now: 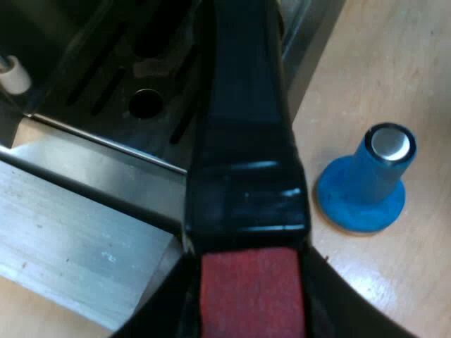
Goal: Put the handle in the coffee machine
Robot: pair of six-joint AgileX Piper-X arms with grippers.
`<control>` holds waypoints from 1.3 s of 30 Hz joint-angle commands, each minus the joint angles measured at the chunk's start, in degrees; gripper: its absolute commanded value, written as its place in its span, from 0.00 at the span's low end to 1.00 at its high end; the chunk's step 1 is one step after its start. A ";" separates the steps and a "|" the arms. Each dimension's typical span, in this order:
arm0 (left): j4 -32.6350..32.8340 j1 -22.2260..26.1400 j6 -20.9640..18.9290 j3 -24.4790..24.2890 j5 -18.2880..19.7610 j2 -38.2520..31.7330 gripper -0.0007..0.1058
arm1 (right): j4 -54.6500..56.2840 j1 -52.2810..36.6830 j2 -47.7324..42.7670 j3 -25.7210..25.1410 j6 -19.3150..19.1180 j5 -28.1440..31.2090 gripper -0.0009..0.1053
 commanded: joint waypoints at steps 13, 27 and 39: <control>-1.75 0.04 2.40 -0.81 6.38 -0.01 0.02 | -0.77 -2.07 0.20 -0.20 -0.87 0.99 0.68; -5.07 -2.83 -4.70 -0.81 3.54 0.14 0.02 | -2.89 -2.07 0.85 -0.20 -3.13 0.99 0.68; -6.21 -2.83 -7.07 -1.21 3.26 0.14 0.02 | -4.61 -2.07 0.85 -0.20 -4.77 8.85 0.68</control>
